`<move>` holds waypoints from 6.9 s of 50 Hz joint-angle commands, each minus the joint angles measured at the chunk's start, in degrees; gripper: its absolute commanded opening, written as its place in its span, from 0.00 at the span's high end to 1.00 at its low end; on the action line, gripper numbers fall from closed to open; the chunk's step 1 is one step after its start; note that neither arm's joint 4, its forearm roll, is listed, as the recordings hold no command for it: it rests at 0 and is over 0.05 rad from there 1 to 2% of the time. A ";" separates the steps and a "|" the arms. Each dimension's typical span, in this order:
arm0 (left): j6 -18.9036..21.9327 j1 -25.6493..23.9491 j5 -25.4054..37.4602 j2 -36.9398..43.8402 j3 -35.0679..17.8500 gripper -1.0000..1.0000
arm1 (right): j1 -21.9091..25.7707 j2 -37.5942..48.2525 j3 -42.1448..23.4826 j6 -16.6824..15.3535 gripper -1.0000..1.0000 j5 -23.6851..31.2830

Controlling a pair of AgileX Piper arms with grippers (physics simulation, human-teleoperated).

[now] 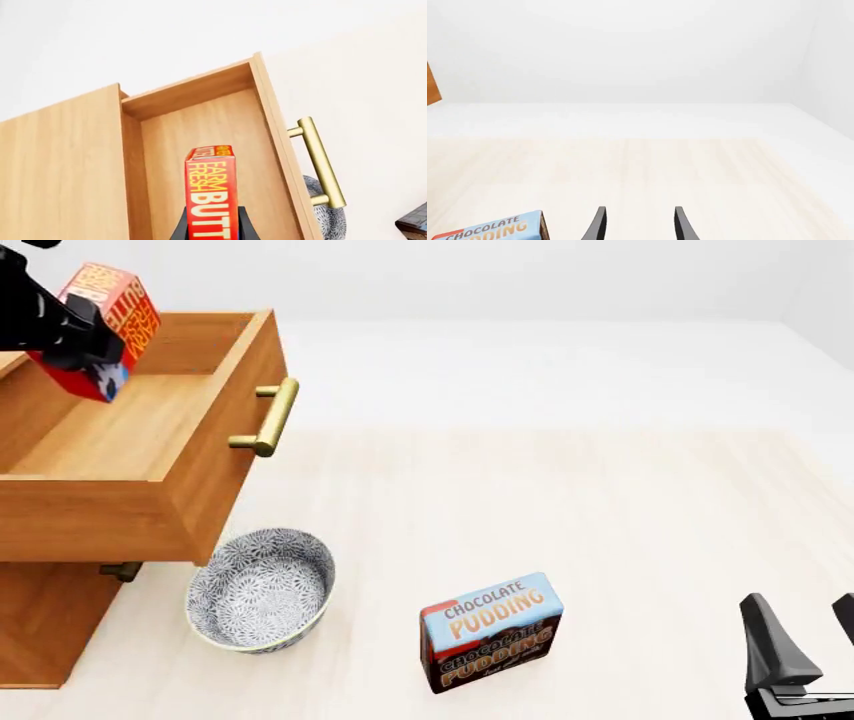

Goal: Put the butter at the back in the top drawer of the cabinet and close it.

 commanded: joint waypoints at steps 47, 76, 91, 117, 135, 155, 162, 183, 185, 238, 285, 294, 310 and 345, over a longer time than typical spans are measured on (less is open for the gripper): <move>1.69 2.70 -5.66 2.99 5.06 1.00 | 0.00 0.00 0.00 0.00 0.00 0.00; 2.12 3.87 -7.18 4.81 6.90 1.00 | 0.00 0.00 0.00 0.00 0.00 0.00; 2.29 4.78 -7.47 5.18 7.37 1.00 | 0.00 0.00 0.00 0.00 0.00 0.00; 2.31 5.80 -8.70 6.65 8.22 1.00 | 0.00 0.00 0.00 0.00 0.00 0.00; 2.01 5.98 -9.74 7.41 9.38 1.00 | 0.00 0.00 0.00 0.00 0.00 0.00; 1.71 6.30 -9.75 7.44 9.47 1.00 | 0.00 0.00 0.00 0.00 0.00 0.00; 1.08 5.87 -9.59 7.54 8.79 0.00 | 0.00 0.00 0.00 0.00 0.00 0.00; -1.61 3.98 -5.47 6.29 2.42 0.00 | 0.00 0.00 0.00 0.00 0.00 0.00; -1.92 3.52 -4.96 6.21 1.37 0.00 | 0.00 0.00 0.00 0.00 0.00 0.00; -7.71 -23.13 -9.69 4.80 -2.92 0.00 | 0.00 0.00 0.00 0.00 0.00 0.00; -10.28 -33.04 -17.77 16.58 0.11 0.00 | 0.00 0.00 0.00 0.00 0.00 0.00; -10.12 -32.57 -18.54 17.54 1.43 0.00 | 0.00 0.00 0.00 0.00 0.00 0.00; -10.94 -31.45 -20.51 20.07 3.56 0.00 | 0.00 0.00 0.00 0.00 0.00 0.00; -11.13 -27.86 -22.88 21.68 8.23 0.00 | 0.00 0.00 0.00 0.00 0.00 0.00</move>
